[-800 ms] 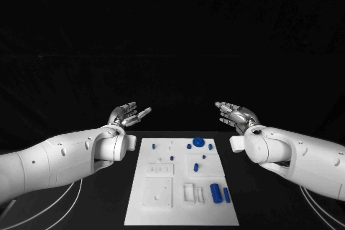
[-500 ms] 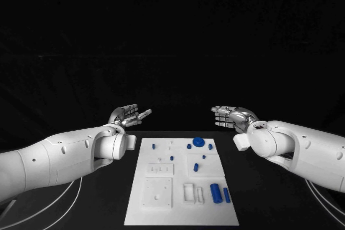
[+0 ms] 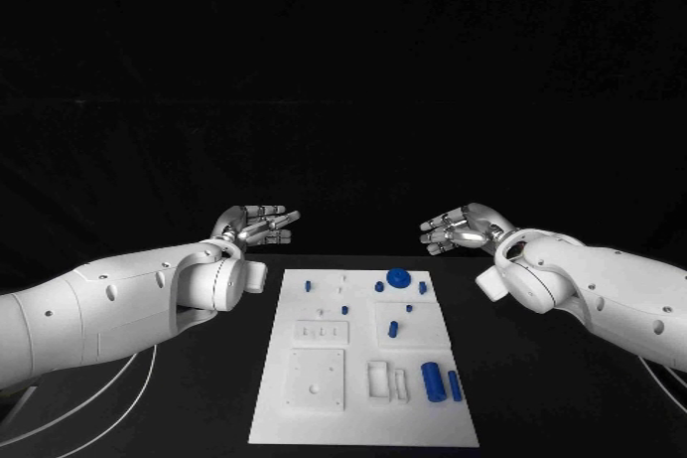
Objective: Assemble the parts on the task board
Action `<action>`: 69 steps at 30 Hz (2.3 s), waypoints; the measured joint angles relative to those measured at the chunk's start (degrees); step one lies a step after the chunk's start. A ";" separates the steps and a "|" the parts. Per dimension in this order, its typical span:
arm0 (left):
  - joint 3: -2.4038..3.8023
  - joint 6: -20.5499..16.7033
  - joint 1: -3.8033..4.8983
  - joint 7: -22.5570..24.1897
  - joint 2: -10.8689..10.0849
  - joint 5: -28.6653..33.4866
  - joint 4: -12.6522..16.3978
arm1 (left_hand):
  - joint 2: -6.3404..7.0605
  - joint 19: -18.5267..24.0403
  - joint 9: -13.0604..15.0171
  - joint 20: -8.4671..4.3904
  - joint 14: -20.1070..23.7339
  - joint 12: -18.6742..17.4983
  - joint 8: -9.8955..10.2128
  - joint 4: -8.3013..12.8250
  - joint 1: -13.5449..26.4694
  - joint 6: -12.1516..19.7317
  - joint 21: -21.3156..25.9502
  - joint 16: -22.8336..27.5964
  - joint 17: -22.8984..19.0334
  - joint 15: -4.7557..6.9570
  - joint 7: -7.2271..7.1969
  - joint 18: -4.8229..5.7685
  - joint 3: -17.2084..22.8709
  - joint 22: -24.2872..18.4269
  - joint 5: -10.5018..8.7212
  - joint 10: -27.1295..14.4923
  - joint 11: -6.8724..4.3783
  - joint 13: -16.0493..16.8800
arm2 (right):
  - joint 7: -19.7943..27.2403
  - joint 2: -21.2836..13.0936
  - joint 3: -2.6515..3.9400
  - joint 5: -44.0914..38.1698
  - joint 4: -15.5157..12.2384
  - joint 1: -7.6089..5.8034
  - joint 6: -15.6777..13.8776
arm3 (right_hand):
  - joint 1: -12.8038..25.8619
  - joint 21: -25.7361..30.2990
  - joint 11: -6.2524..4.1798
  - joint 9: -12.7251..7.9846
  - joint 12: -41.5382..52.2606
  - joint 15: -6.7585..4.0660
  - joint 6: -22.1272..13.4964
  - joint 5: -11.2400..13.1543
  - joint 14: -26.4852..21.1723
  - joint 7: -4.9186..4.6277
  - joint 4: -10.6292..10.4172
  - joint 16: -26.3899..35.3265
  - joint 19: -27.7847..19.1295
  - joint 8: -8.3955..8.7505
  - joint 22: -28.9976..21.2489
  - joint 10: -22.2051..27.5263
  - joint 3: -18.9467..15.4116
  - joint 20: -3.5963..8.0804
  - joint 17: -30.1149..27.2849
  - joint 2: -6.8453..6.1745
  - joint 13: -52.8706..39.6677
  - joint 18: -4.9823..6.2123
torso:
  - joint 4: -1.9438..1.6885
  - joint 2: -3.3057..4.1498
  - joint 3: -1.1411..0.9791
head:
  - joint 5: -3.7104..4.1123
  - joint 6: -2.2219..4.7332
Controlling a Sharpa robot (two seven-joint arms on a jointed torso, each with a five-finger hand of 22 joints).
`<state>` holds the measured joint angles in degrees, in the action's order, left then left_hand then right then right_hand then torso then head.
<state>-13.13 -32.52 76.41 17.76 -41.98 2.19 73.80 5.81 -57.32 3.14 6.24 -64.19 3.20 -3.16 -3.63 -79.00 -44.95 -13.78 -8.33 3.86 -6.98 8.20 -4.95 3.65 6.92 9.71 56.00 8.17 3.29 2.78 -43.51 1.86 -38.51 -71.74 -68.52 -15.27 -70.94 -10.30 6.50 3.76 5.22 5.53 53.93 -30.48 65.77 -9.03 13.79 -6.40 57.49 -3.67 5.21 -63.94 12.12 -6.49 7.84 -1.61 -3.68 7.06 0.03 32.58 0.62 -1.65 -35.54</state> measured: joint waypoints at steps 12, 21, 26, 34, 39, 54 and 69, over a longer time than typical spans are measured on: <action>1.17 2.23 1.08 -0.11 -3.91 -3.25 6.70 | 1.08 3.69 0.06 -3.59 1.36 0.17 0.00 -0.31 -0.87 -2.45 -26.70 -23.94 4.64 3.30 -0.03 0.51 0.35 17.97 0.00 0.42 -0.84 0.03 | -4.66 1.30 1.64 -28.00 -1.36 -0.49 1.91 | 1.98 -15.62 -3.55 0.13 -1.06 -7.25 6.78 -0.82 15.93 2.40 1.54 -23.29 21.98 -0.10 8.78 -9.29 0.05 8.84 23.06 -2.44 -0.08 -0.62 | -1.01 2.92 0.21 | 0.60 0.32; 1.66 2.76 1.32 -0.14 -6.27 -4.81 11.50 | 1.33 4.81 0.07 -3.49 2.89 0.17 0.00 -0.06 -0.63 -3.05 -33.40 -31.84 5.70 3.50 0.24 -0.47 0.11 22.30 -0.45 1.26 -0.98 0.03 | -10.33 3.54 1.76 -44.36 -2.26 -0.49 1.96 | 2.25 -33.95 -5.80 0.64 -1.50 -9.26 11.51 3.24 18.30 3.63 1.91 -36.96 25.02 -0.10 25.27 -15.13 7.22 11.51 35.08 -5.24 -1.98 0.55 | -2.25 4.79 0.48 | 1.34 0.48; 1.96 2.83 1.52 -0.15 -6.91 -5.39 13.40 | 1.39 5.12 0.14 -3.79 3.60 0.17 0.00 -0.06 -0.56 -3.47 -34.58 -33.78 5.85 3.50 0.39 -0.43 0.11 23.03 -0.45 1.33 -0.91 0.03 | -13.14 4.73 1.77 -50.54 -2.32 -0.50 1.86 | 1.85 -35.84 -5.71 0.64 -1.50 -9.64 11.59 4.74 18.23 3.73 0.94 -37.89 23.74 -0.10 29.03 -15.10 9.95 12.09 33.54 -5.85 -3.48 0.38 | -2.65 5.63 0.76 | 1.70 0.47; 2.25 2.94 1.98 -0.15 -7.22 -6.00 14.89 | 1.39 5.12 0.14 -3.79 3.60 0.17 0.00 -0.06 -0.57 -3.47 -34.82 -34.01 5.71 3.50 0.39 -0.40 0.11 23.13 -0.45 1.33 -0.91 0.02 | -16.34 6.70 1.72 -57.55 -1.38 -0.47 1.48 | 1.58 -37.38 -5.06 0.77 -1.50 -9.49 11.58 7.01 17.90 3.73 -1.16 -40.13 23.77 -0.10 34.58 -13.44 13.63 11.48 31.20 -7.88 -1.93 0.36 | -2.97 6.42 1.09 | 2.26 0.70; 2.29 2.99 2.22 -0.14 -7.34 -6.19 15.34 | 1.39 5.12 0.13 -3.79 3.60 0.17 0.00 -0.06 -0.57 -3.26 -34.81 -34.24 5.58 3.50 0.18 -0.42 0.11 23.17 -0.45 1.33 -0.91 0.02 | -17.45 7.75 1.55 -60.16 -0.52 -0.03 1.10 | 1.57 -37.41 -4.65 0.81 -1.50 -9.24 11.58 7.64 17.65 3.73 -1.89 -40.84 24.11 -0.10 36.64 -12.42 14.35 11.32 30.08 -8.35 -0.89 0.37 | -3.18 6.88 1.20 | 2.43 0.92; 2.32 3.15 2.59 -0.43 -7.86 -6.42 15.65 | 2.26 5.31 0.13 -3.58 4.23 0.17 0.00 -1.02 -0.83 -2.33 -35.03 -34.24 5.14 3.28 0.69 -1.28 0.26 23.09 0.00 1.01 -0.59 0.01 | -18.70 10.03 1.40 -63.96 1.85 1.73 0.61 | 1.49 -39.02 -4.25 0.95 -1.50 -9.19 10.76 8.12 17.59 3.53 -2.77 -42.08 25.34 -0.10 41.69 -10.99 14.55 11.20 27.85 -9.33 -0.33 0.36 | -3.88 8.22 1.35 | 2.76 1.38; 2.31 3.29 2.77 -0.80 -7.96 -6.50 15.41 | 2.26 5.31 0.12 -3.57 4.23 0.17 0.00 -1.02 -0.83 -2.33 -35.02 -34.24 4.88 3.28 0.69 -1.23 0.26 22.91 -0.68 0.59 -0.60 0.01 | -20.13 10.57 1.15 -66.55 2.72 2.12 0.76 | 1.57 -36.95 -4.26 1.08 -1.50 -8.99 10.77 9.89 17.39 3.54 -3.45 -43.04 25.94 -0.10 45.69 -10.59 15.24 10.99 26.10 -9.86 -0.34 0.34 | -4.06 9.22 1.58 | 2.89 1.69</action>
<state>-10.82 -29.22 79.18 16.97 -49.93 -4.31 89.21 8.07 -52.01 3.26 2.67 -59.96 3.37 -3.16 -4.64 -79.83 -47.28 -48.80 -42.57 8.74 -3.70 8.89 -6.18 3.91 29.83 9.02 56.59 7.57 3.29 -17.36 -32.94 3.01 -105.06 -69.02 -66.40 -14.51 -69.37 -47.25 2.25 4.84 3.72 -3.46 64.70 -20.58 83.16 -5.49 10.34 -49.43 83.43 -3.77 50.90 -74.53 27.37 4.50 33.95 -11.47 -4.02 7.41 -4.03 41.80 2.19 1.24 -33.85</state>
